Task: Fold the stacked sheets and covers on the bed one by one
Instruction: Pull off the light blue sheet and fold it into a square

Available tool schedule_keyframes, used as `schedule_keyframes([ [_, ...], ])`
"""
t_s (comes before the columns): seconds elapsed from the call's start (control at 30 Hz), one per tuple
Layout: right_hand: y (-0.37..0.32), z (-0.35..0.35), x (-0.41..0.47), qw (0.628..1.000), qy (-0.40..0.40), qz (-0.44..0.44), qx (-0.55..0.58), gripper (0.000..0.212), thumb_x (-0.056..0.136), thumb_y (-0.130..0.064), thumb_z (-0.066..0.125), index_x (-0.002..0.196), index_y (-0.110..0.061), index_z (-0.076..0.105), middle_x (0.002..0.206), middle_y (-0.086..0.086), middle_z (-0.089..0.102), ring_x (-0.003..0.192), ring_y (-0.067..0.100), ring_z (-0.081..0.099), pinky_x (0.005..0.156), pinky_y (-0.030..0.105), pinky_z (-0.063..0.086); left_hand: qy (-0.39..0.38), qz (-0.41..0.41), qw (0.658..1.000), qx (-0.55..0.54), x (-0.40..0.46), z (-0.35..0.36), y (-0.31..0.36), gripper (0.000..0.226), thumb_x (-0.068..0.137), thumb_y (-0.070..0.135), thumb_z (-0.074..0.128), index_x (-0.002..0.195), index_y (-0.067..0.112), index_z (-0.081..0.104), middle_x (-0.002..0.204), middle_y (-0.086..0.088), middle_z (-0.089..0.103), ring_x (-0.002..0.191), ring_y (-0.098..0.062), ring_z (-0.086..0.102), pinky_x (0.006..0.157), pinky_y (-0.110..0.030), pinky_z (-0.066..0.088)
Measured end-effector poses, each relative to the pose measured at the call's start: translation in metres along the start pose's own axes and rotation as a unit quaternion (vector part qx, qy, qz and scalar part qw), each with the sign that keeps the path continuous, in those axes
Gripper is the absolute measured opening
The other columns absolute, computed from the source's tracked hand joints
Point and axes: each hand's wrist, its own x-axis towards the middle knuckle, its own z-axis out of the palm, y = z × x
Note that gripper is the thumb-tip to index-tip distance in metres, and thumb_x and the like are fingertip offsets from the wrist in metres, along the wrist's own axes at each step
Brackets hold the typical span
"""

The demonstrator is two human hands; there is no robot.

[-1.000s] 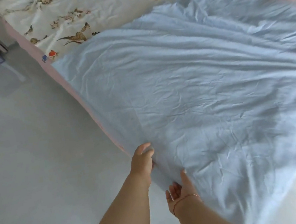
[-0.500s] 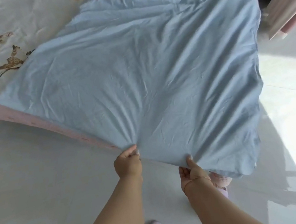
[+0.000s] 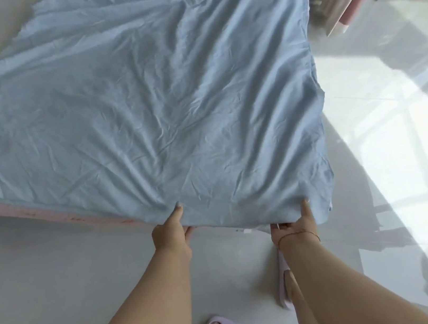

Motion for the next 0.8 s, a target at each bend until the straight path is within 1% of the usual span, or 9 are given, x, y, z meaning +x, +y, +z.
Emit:
schedule_keyframes([
  [0.1, -0.018, -0.008, 0.016, 1.0, 0.012, 0.007, 0.015, 0.058, 0.076, -0.051, 0.072, 0.122, -0.021, 0.056, 0.117, 0.003, 0.064, 0.108, 0.025, 0.061, 0.099, 0.058, 0.043, -0.055, -0.029, 0.998, 0.011, -0.006, 0.026, -0.012, 0.041, 0.079, 0.027, 0.079, 0.114, 0.015, 0.063, 0.111, -0.004, 0.069, 0.103, -0.022, 0.066, 0.09, -0.04, 0.054],
  [0.17, -0.026, -0.014, 0.021, 1.0, 0.024, 0.011, -0.004, 0.044, 0.084, -0.045, 0.067, 0.117, -0.02, 0.054, 0.108, 0.002, 0.064, 0.103, 0.025, 0.062, 0.093, 0.068, 0.04, -0.056, -0.014, 0.998, 0.04, -0.006, 0.037, -0.022, 0.027, 0.079, 0.023, 0.08, 0.101, 0.017, 0.064, 0.108, -0.003, 0.068, 0.098, -0.02, 0.065, 0.087, -0.039, 0.054],
  [0.2, -0.028, -0.017, 0.023, 0.999, 0.039, 0.004, -0.013, 0.038, 0.087, -0.039, 0.065, 0.117, -0.019, 0.053, 0.103, 0.003, 0.064, 0.095, 0.024, 0.063, 0.09, 0.067, 0.043, -0.029, 0.005, 0.997, 0.068, -0.006, 0.039, -0.026, 0.022, 0.079, 0.021, 0.08, 0.094, 0.016, 0.064, 0.106, -0.003, 0.068, 0.094, -0.021, 0.065, 0.086, -0.039, 0.054],
  [0.27, -0.025, -0.034, 0.029, 0.995, 0.091, -0.033, -0.017, 0.037, 0.09, -0.025, 0.064, 0.123, -0.014, 0.052, 0.1, 0.004, 0.064, 0.077, 0.02, 0.061, 0.08, 0.047, 0.055, 0.044, 0.046, 0.988, 0.143, -0.003, 0.036, -0.035, 0.026, 0.079, 0.02, 0.08, 0.093, 0.007, 0.062, 0.1, -0.007, 0.065, 0.089, -0.026, 0.062, 0.089, -0.041, 0.054],
  [0.37, -0.01, -0.058, 0.033, 0.99, 0.127, -0.06, -0.031, 0.042, 0.086, -0.02, 0.067, 0.126, -0.015, 0.056, 0.114, 0.004, 0.066, 0.077, 0.015, 0.064, 0.053, 0.027, 0.056, 0.104, 0.053, 0.976, 0.185, -0.001, 0.029, -0.041, 0.04, 0.077, 0.026, 0.081, 0.103, 0.005, 0.059, 0.103, -0.011, 0.062, 0.096, -0.031, 0.064, 0.093, -0.046, 0.053],
  [0.47, -0.01, -0.049, 0.036, 0.996, 0.081, -0.018, -0.033, 0.048, 0.081, -0.026, 0.073, 0.125, -0.019, 0.056, 0.112, 0.005, 0.066, 0.085, 0.021, 0.066, 0.061, 0.029, 0.056, 0.11, 0.055, 0.973, 0.193, 0.006, 0.033, -0.034, 0.038, 0.08, 0.025, 0.078, 0.107, 0.007, 0.058, 0.108, -0.009, 0.059, 0.099, -0.03, 0.062, 0.094, -0.046, 0.053],
  [0.6, -0.026, -0.035, 0.035, 0.995, 0.074, 0.017, -0.068, 0.053, 0.082, -0.031, 0.071, 0.129, -0.018, 0.052, 0.106, 0.003, 0.06, 0.113, 0.021, 0.058, 0.091, 0.033, 0.047, 0.072, 0.024, 0.984, 0.161, 0.008, 0.04, -0.029, 0.045, 0.084, 0.015, 0.074, 0.122, -0.001, 0.054, 0.111, -0.014, 0.059, 0.093, -0.03, 0.061, 0.08, -0.042, 0.055],
  [0.7, -0.03, -0.039, 0.036, 0.993, 0.079, 0.014, -0.086, 0.055, 0.079, -0.025, 0.072, 0.13, -0.022, 0.052, 0.121, -0.002, 0.059, 0.112, 0.017, 0.057, 0.073, 0.031, 0.04, 0.047, -0.009, 0.981, 0.188, 0.009, 0.036, -0.033, 0.046, 0.086, 0.022, 0.073, 0.121, 0.001, 0.053, 0.109, -0.016, 0.062, 0.085, -0.03, 0.065, 0.061, -0.035, 0.056],
  [0.8, -0.035, -0.042, 0.035, 0.993, 0.081, -0.007, -0.085, 0.056, 0.079, -0.018, 0.071, 0.132, -0.02, 0.052, 0.115, -0.001, 0.062, 0.088, 0.016, 0.06, 0.073, 0.026, 0.043, 0.006, -0.031, 0.95, 0.311, 0.0, 0.034, -0.03, 0.028, 0.092, 0.029, 0.065, 0.1, 0.002, 0.059, 0.079, -0.013, 0.064, 0.06, -0.022, 0.06, 0.047, -0.025, 0.05],
])
